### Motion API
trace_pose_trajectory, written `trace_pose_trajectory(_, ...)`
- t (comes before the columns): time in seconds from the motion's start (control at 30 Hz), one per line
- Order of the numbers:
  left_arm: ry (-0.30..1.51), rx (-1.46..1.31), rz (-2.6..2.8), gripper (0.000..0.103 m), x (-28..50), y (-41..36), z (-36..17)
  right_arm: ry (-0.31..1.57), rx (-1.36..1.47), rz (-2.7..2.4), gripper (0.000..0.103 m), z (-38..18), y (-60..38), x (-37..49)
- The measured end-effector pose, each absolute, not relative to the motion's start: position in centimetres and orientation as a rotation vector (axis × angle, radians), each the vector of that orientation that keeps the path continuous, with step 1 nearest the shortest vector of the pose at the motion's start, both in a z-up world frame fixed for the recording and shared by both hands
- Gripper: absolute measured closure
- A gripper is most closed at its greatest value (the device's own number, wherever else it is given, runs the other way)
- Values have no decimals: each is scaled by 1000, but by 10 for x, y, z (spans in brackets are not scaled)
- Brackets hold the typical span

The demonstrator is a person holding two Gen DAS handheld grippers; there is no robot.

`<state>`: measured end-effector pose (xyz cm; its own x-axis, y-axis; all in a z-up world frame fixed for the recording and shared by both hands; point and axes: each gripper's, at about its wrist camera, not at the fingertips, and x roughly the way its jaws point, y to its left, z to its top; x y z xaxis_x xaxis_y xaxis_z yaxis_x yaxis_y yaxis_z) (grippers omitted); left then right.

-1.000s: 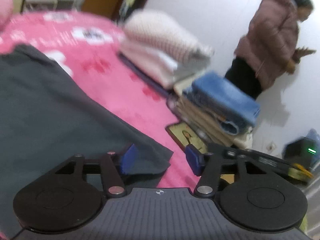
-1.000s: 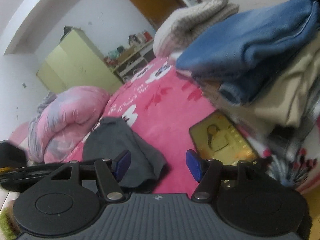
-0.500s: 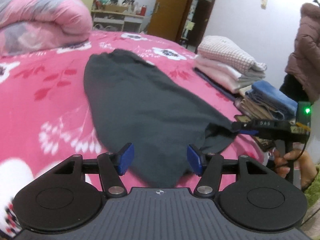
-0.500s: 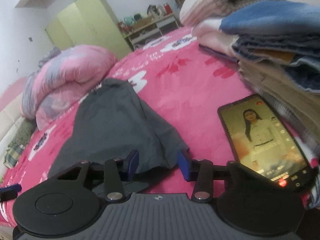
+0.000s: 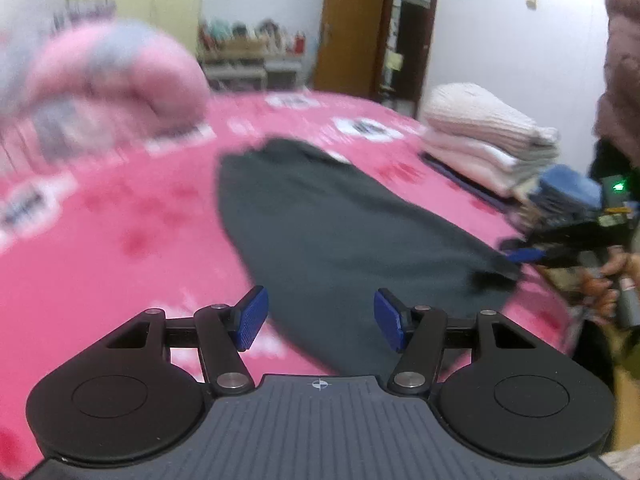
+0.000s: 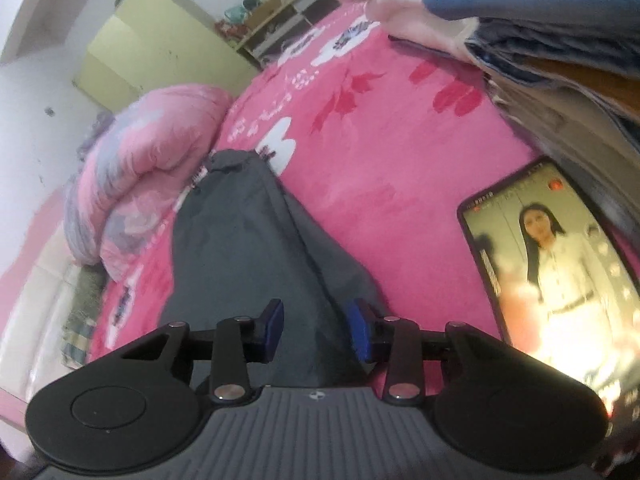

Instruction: Fold clothes

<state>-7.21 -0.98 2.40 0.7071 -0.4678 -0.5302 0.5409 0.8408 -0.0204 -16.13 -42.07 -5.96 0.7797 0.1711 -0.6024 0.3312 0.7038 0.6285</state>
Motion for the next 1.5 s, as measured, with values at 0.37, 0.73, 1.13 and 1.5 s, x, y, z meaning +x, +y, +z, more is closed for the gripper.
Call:
trace_pose_trajectory(0.37,569,249,-554,40,-75,-20,20,792,616,-47,100,-60,-402,-159)
trace_pose_trajectory(0.73,694,151,-613,40,-75,-38,-12,726,521,-87,101,-34,-417,-160)
trace_pose_trajectory(1.13,879,-117,-695,42,-59,-25,-40,690,482,-219,88,-40,-417,-177)
trace_pose_trajectory(1.5,1154,-676,-818,88,-16,-21,-100,539,174,38,77,-20,-307,-216)
